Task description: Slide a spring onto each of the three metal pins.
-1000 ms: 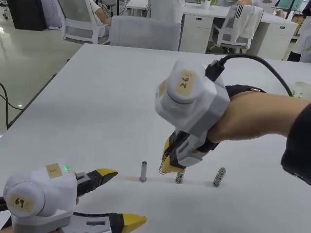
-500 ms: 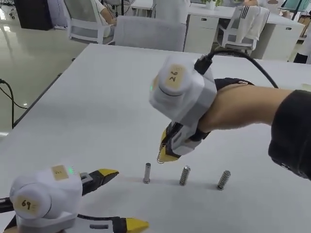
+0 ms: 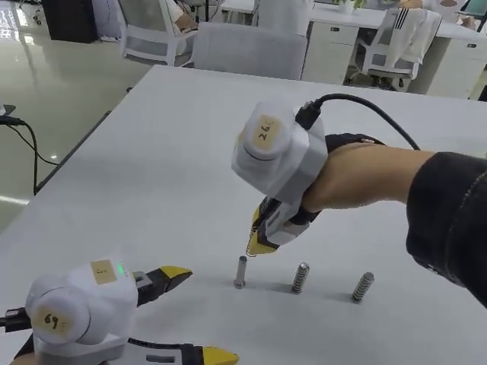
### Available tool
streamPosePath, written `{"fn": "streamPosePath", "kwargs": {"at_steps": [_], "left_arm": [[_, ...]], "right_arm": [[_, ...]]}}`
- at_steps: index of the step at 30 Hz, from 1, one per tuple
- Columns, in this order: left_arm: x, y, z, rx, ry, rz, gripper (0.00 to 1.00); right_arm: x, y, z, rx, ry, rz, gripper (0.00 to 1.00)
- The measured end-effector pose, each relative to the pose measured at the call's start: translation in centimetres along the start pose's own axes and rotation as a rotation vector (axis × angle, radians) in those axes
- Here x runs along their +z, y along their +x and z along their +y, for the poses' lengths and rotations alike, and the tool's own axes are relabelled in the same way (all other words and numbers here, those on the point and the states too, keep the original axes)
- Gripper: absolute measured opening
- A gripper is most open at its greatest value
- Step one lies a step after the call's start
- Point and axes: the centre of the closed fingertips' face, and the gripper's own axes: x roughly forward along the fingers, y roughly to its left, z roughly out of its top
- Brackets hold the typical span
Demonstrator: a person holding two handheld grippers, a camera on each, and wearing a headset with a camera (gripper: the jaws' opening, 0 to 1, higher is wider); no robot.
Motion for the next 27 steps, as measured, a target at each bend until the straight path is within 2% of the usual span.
{"fn": "streamPosePath", "kwargs": {"at_steps": [22,27], "left_arm": [[-0.3,-0.2,0.3,0.012,-0.016,0.001,0.71],[-0.4,-0.2,0.3,0.010,-0.020,0.001,0.71]], "right_arm": [[0.4,1.6,0.1,0.041,0.014,-0.005,0.08],[0.1,1.7,0.2,0.040,0.002,0.014,0.08]]}}
